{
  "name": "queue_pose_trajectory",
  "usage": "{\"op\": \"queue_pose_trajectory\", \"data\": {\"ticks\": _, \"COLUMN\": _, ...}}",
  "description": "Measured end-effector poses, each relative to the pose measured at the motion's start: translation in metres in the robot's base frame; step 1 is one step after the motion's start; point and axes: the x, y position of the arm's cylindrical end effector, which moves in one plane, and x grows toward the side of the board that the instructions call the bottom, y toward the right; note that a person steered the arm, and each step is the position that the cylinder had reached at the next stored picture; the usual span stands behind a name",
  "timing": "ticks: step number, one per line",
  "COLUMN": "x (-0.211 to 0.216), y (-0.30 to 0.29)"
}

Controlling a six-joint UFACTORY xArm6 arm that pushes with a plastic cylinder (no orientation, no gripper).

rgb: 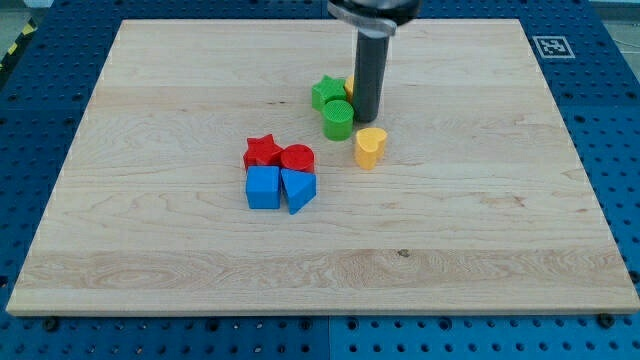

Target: Move the yellow hexagon to the top of the green star

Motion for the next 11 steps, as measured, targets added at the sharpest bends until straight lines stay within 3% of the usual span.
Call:
{"op": "queue_pose_trajectory", "data": {"ticks": 1, "x": -0.018, "y": 0.0}}
{"op": "queue_pose_trajectory", "data": {"ticks": 3, "x": -0.027, "y": 0.053}}
{"op": "queue_pose_trajectory", "data": {"ticks": 5, "x": -0.066, "y": 0.006}}
{"op": "queue_pose_trajectory", "data": {"ticks": 7, "x": -0.03, "y": 0.037}}
{"op": "queue_pose_trajectory", "data": {"ticks": 11, "x": -0.041, "y": 0.001}}
